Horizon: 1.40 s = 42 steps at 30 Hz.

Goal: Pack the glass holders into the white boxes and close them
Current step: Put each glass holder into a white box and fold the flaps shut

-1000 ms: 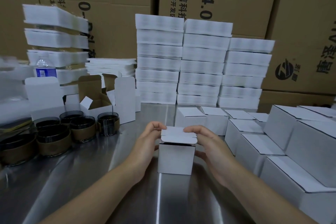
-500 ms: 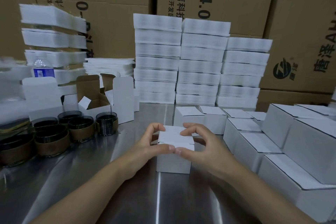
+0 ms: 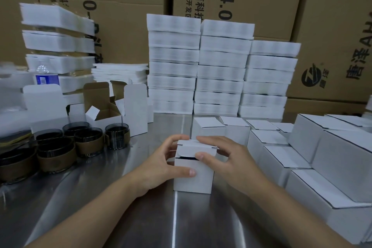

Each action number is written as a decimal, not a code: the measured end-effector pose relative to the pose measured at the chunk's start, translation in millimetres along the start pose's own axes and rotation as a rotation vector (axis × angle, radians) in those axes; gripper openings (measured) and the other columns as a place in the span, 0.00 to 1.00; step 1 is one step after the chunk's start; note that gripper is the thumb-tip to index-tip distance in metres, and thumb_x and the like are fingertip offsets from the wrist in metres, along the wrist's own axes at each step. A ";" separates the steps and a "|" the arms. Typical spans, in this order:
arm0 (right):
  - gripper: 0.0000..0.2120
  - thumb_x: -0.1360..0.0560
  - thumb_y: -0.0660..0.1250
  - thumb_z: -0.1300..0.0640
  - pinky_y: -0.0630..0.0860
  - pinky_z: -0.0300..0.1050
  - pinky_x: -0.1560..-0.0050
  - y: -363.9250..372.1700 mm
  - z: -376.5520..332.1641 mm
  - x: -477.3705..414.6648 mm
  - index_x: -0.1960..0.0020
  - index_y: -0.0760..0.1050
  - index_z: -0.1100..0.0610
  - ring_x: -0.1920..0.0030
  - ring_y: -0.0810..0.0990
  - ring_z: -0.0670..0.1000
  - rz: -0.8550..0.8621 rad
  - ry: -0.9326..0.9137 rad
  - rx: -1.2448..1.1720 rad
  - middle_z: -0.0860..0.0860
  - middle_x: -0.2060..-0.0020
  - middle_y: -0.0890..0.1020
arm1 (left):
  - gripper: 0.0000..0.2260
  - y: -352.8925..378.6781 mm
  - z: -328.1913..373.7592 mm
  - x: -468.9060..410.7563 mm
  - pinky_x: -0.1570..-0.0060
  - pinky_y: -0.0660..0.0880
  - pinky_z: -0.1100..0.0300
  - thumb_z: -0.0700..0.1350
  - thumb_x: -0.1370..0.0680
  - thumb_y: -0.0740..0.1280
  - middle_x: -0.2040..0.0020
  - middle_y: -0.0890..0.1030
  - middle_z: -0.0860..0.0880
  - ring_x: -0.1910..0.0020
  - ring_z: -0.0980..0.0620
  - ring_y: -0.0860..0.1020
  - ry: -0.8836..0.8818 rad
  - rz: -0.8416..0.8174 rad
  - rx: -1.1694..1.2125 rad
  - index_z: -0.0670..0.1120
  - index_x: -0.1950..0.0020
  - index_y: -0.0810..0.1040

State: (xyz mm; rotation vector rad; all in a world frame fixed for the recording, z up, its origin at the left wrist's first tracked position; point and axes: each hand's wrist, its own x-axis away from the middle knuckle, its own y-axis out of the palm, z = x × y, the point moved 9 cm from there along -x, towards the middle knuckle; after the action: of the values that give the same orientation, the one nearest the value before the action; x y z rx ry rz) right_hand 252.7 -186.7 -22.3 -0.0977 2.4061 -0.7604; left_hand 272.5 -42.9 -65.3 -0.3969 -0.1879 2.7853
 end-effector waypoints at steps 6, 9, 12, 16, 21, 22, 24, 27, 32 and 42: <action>0.15 0.28 0.72 0.53 0.63 0.28 0.40 8.3 -7.4 3.7 0.53 0.79 0.31 0.39 0.70 0.33 -0.027 0.030 -0.100 0.33 0.44 0.76 | 0.32 -0.1 -0.2 0.5 0.52 0.75 0.67 0.39 0.37 0.80 0.42 0.77 0.51 0.46 0.59 0.78 0.004 0.003 -0.016 0.57 0.39 0.72; 0.17 0.25 0.69 0.56 0.57 0.23 0.39 16.2 -11.6 4.2 0.51 0.78 0.31 0.34 0.63 0.30 -0.098 0.023 -0.102 0.31 0.40 0.74 | 0.30 0.0 0.7 0.2 0.53 0.73 0.70 0.37 0.34 0.79 0.40 0.76 0.52 0.46 0.62 0.77 0.024 0.008 -0.044 0.55 0.38 0.71; 0.18 0.23 0.66 0.59 0.56 0.21 0.38 18.4 -15.8 4.3 0.50 0.77 0.34 0.33 0.62 0.30 -0.104 -0.002 -0.104 0.32 0.41 0.76 | 0.30 -0.6 0.4 -0.5 0.53 0.73 0.71 0.36 0.34 0.78 0.40 0.76 0.52 0.47 0.63 0.77 0.030 0.013 -0.053 0.56 0.38 0.71; 0.17 0.23 0.66 0.58 0.56 0.23 0.37 18.9 -17.6 4.8 0.48 0.77 0.33 0.33 0.62 0.31 -0.127 -0.026 -0.040 0.32 0.41 0.76 | 0.33 -0.6 -1.8 -1.6 0.54 0.72 0.74 0.36 0.34 0.78 0.39 0.74 0.53 0.48 0.66 0.76 0.023 0.007 -0.061 0.57 0.35 0.68; 0.17 0.26 0.68 0.56 0.56 0.24 0.36 20.3 -17.4 5.8 0.50 0.76 0.31 0.34 0.61 0.29 -0.168 -0.052 0.065 0.28 0.42 0.74 | 0.34 -1.0 -5.4 -2.4 0.50 0.73 0.69 0.39 0.36 0.80 0.39 0.75 0.53 0.43 0.61 0.76 0.016 0.009 -0.045 0.58 0.36 0.69; 0.17 0.27 0.69 0.55 0.56 0.23 0.36 20.4 -17.7 6.0 0.50 0.76 0.31 0.34 0.61 0.29 -0.167 -0.059 0.086 0.28 0.42 0.74 | 0.34 -1.1 -5.3 -2.4 0.50 0.74 0.69 0.41 0.37 0.80 0.39 0.75 0.53 0.43 0.61 0.76 0.021 0.009 -0.044 0.58 0.36 0.69; 0.17 0.28 0.71 0.54 0.56 0.24 0.36 19.5 -18.8 5.8 0.49 0.76 0.32 0.34 0.62 0.29 -0.155 -0.076 0.110 0.28 0.42 0.74 | 0.36 -0.7 -5.1 -2.4 0.49 0.74 0.68 0.47 0.41 0.79 0.39 0.76 0.53 0.42 0.61 0.76 0.025 0.007 -0.043 0.58 0.36 0.69; 0.17 0.29 0.72 0.52 0.57 0.32 0.32 18.9 -21.1 5.8 0.48 0.75 0.32 0.34 0.62 0.30 -0.145 -0.096 0.143 0.30 0.41 0.74 | 0.37 -0.1 -5.4 -1.9 0.49 0.74 0.67 0.51 0.44 0.78 0.39 0.76 0.54 0.42 0.61 0.76 0.028 0.003 -0.023 0.58 0.37 0.70; 0.14 0.29 0.72 0.48 0.52 0.37 0.29 17.3 -30.8 7.4 0.44 0.79 0.40 0.36 0.64 0.31 -0.119 -0.176 0.268 0.31 0.42 0.74 | 0.34 1.1 -6.5 -2.1 0.51 0.74 0.68 0.44 0.39 0.76 0.39 0.76 0.53 0.43 0.62 0.77 0.040 0.002 -0.027 0.57 0.36 0.69; 0.15 0.38 0.76 0.47 0.75 0.47 0.57 -9.3 -42.0 7.0 0.66 0.77 0.57 0.68 0.79 0.54 0.241 -0.245 0.750 0.48 0.71 0.79 | 0.49 -4.4 -20.0 -8.1 0.55 0.73 0.69 0.59 0.45 0.79 0.42 0.67 0.58 0.47 0.58 0.72 -0.002 0.048 -0.263 0.72 0.33 0.54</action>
State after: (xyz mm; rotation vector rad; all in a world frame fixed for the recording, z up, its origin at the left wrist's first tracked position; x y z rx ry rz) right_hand 222.0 -175.2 6.4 0.3706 1.7322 -1.3803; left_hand 286.9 -39.8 -81.5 -0.4667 -0.5561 2.8146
